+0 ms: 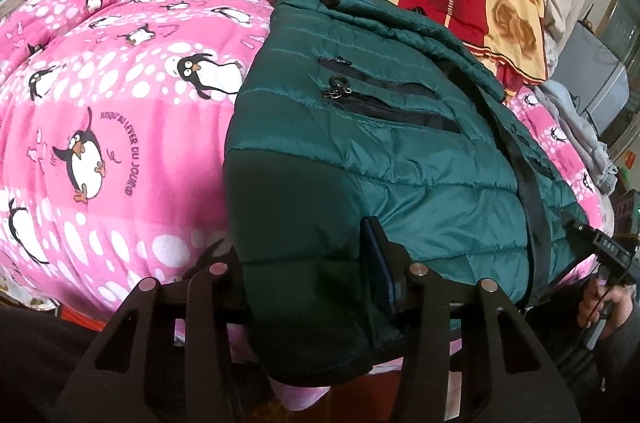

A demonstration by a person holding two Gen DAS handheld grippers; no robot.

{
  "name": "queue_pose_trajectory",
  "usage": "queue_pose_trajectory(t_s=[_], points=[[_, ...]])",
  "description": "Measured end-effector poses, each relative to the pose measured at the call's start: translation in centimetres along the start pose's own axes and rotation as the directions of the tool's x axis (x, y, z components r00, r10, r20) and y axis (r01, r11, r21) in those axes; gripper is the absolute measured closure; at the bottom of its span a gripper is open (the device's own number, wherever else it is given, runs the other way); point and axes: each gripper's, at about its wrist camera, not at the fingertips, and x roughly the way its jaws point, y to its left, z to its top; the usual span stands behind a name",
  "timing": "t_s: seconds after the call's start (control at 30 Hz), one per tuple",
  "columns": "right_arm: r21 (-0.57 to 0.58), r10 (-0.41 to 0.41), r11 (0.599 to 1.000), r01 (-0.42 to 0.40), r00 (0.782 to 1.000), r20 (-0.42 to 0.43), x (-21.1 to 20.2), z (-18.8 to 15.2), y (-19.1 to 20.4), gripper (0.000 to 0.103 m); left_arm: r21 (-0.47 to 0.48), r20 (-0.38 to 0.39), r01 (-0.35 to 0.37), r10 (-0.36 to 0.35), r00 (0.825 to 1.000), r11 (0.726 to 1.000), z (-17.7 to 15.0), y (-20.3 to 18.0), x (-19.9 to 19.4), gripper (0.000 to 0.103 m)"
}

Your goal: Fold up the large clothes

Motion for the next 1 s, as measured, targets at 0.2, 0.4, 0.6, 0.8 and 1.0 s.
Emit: queue_pose_trajectory(t_s=[0.2,0.4,0.6,0.8,1.0], points=[[-0.004,-0.004,1.000,0.004,1.000,-0.002,0.06,-0.06,0.19,0.060,-0.016,-0.006,0.006,-0.006,1.000,1.000,-0.02,0.10,0.18,0.054],[-0.003,-0.007,1.000,0.007,1.000,-0.006,0.06,-0.09,0.28,0.060,-0.018,-0.002,0.006,-0.006,1.000,1.000,-0.06,0.07,0.23,0.053],[-0.003,-0.008,1.000,0.008,1.000,-0.008,0.12,-0.04,0.24,0.060,-0.029,0.007,0.011,-0.011,1.000,1.000,-0.04,0.06,0.29,0.053],[-0.004,-0.007,1.000,0.007,1.000,-0.007,0.07,-0.04,0.29,0.060,-0.024,0.001,0.012,-0.012,1.000,1.000,0.03,0.14,0.23,0.053],[-0.011,0.003,1.000,-0.003,1.000,0.012,-0.08,0.01,0.21,0.062,-0.012,0.018,-0.003,0.003,1.000,1.000,-0.10,0.06,-0.29,0.065]])
